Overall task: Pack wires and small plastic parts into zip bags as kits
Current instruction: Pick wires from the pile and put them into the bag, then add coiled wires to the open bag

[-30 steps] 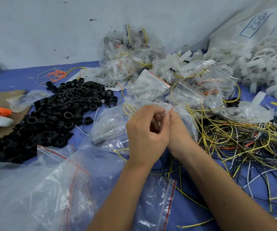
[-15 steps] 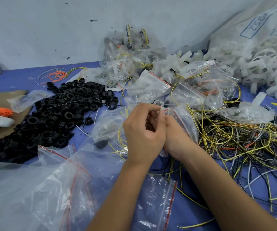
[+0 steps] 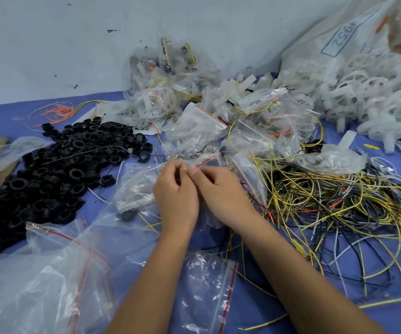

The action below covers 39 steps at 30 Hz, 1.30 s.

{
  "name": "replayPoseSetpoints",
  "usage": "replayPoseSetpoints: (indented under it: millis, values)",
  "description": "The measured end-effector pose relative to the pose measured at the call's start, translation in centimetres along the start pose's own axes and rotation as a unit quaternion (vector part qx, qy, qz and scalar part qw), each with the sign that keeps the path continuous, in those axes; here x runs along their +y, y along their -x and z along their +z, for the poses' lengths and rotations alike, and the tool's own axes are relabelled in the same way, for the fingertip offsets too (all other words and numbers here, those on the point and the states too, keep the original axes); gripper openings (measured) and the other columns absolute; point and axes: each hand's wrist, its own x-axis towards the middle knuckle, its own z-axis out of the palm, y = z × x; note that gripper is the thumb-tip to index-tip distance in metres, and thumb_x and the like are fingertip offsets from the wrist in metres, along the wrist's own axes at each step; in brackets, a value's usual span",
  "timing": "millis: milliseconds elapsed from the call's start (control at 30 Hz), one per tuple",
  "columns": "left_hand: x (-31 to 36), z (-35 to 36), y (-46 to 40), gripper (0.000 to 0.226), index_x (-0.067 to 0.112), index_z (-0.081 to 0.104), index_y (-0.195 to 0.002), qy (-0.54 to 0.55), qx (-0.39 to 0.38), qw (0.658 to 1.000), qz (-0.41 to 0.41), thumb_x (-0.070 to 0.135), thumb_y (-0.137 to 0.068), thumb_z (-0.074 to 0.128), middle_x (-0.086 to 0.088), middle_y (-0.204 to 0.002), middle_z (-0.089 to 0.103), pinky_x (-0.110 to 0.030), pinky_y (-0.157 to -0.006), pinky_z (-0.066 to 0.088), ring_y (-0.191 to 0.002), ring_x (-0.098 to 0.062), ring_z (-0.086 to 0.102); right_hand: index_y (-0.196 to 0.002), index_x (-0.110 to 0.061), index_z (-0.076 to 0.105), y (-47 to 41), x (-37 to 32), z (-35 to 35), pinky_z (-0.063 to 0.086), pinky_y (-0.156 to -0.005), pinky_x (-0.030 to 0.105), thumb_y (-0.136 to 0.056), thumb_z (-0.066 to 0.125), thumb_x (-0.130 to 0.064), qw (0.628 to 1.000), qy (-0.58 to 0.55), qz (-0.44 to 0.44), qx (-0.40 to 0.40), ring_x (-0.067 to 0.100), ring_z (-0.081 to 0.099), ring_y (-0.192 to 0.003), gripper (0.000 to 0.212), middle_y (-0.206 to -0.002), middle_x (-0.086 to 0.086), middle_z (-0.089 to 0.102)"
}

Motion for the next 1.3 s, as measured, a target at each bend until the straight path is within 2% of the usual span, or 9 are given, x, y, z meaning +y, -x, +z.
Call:
replayPoseSetpoints:
  millis: [67, 200, 333, 500, 633, 733, 833, 1133, 1300]
  values:
    - [0.2, 0.1, 0.1, 0.019, 0.014, 0.065, -0.084, -0.004, -0.011, 1.000, 0.004, 0.017, -0.098, 0.053, 0.004, -0.078, 0.067, -0.039, -0.078, 0.048, -0.077, -0.013, 0.060, -0.075, -0.015, 0.072, 0.2, 0.2, -0.1, 0.039, -0.060, 0.023, -0.099, 0.060, -0.034, 0.981, 0.139, -0.092, 0.098, 0.009, 0.057, -0.058, 0.033, -0.063, -0.003, 0.065]
    - [0.9, 0.1, 0.7, 0.023, 0.014, 0.064, -0.093, -0.017, -0.020, 0.996, 0.086, 0.033, -0.098, 0.052, 0.001, -0.086, 0.067, -0.043, -0.076, 0.050, -0.081, -0.020, 0.062, -0.067, -0.017, 0.064, 0.3, -0.3, -1.6, 0.034, -0.055, 0.026, -0.097, 0.062, -0.031, 0.967, 0.134, -0.140, 0.167, 0.010, 0.048, -0.052, 0.033, -0.054, -0.007, 0.053]
    - [2.0, 0.6, 1.8, 0.011, 0.011, 0.060, -0.100, -0.056, -0.032, 0.966, 0.252, 0.022, -0.097, 0.059, 0.001, -0.095, 0.058, -0.025, -0.070, 0.043, -0.080, -0.016, 0.053, -0.059, -0.022, 0.049, 0.5, -1.2, -4.3, 0.030, -0.054, 0.030, -0.099, 0.061, -0.029, 0.960, 0.149, -0.149, 0.186, 0.010, 0.037, -0.049, 0.042, -0.048, -0.009, 0.039]
    - [2.4, 2.0, 3.1, 0.025, 0.013, 0.065, -0.114, -0.092, -0.195, 0.912, 0.349, 0.025, -0.093, 0.060, -0.001, -0.116, 0.056, -0.022, -0.096, 0.039, -0.109, -0.018, 0.052, -0.058, -0.020, 0.049, 0.6, -0.6, -9.9, 0.036, -0.055, 0.033, -0.096, 0.062, -0.033, 0.927, 0.298, -0.092, 0.208, 0.016, 0.045, -0.053, 0.043, -0.051, -0.005, 0.046]
    - [1.8, 2.8, 3.7, 0.056, 0.022, 0.049, -0.149, -0.179, -0.359, 0.861, 0.312, 0.048, -0.100, 0.048, 0.010, -0.156, 0.040, -0.033, -0.120, 0.027, -0.146, -0.014, 0.032, -0.091, -0.021, 0.073, 1.1, 0.9, -13.4, 0.052, -0.073, 0.033, -0.092, 0.067, -0.035, 0.885, 0.398, -0.008, 0.242, 0.022, 0.065, -0.083, 0.015, -0.085, 0.000, 0.071]
    - [1.0, 3.0, 3.5, 0.064, 0.026, 0.034, -0.159, -0.198, -0.385, 0.869, 0.240, 0.058, -0.104, 0.035, 0.018, -0.165, 0.026, -0.029, -0.126, 0.017, -0.153, -0.005, 0.018, -0.126, -0.028, 0.062, 0.9, 2.4, -15.9, 0.042, -0.094, 0.040, -0.089, 0.069, -0.034, 0.837, 0.485, 0.093, 0.236, 0.034, 0.047, -0.119, 0.038, -0.121, 0.013, 0.058]
    - [0.5, 3.0, 3.4, 0.070, 0.028, 0.031, -0.160, -0.226, -0.382, 0.872, 0.205, 0.065, -0.101, 0.024, 0.020, -0.166, 0.023, -0.017, -0.120, 0.008, -0.152, -0.002, 0.017, -0.139, -0.033, 0.051, 0.2, 3.2, -17.6, 0.039, -0.100, 0.045, -0.088, 0.069, -0.040, 0.827, 0.507, 0.168, 0.174, 0.040, 0.042, -0.126, 0.055, -0.130, 0.018, 0.054]
    - [0.0, 3.1, 2.8, 0.069, 0.026, 0.034, -0.159, -0.302, -0.338, 0.874, 0.174, 0.062, -0.101, 0.033, 0.015, -0.167, 0.023, -0.027, -0.124, 0.008, -0.155, -0.010, 0.015, -0.099, -0.017, 0.080, -2.0, 1.8, -17.2, 0.052, -0.077, 0.032, -0.084, 0.071, -0.010, 0.893, 0.387, 0.103, 0.206, 0.032, 0.067, -0.094, 0.019, -0.098, 0.014, 0.074]
    - [-0.1, 3.1, 2.3, 0.065, 0.022, 0.042, -0.156, -0.319, -0.314, 0.880, 0.156, 0.057, -0.100, 0.041, 0.010, -0.165, 0.032, -0.029, -0.124, 0.012, -0.153, -0.013, 0.022, -0.092, -0.014, 0.080, -2.1, 1.4, -14.0, 0.055, -0.076, 0.030, -0.083, 0.071, -0.005, 0.929, 0.351, 0.058, 0.101, 0.025, 0.069, -0.083, 0.016, -0.088, 0.009, 0.074]
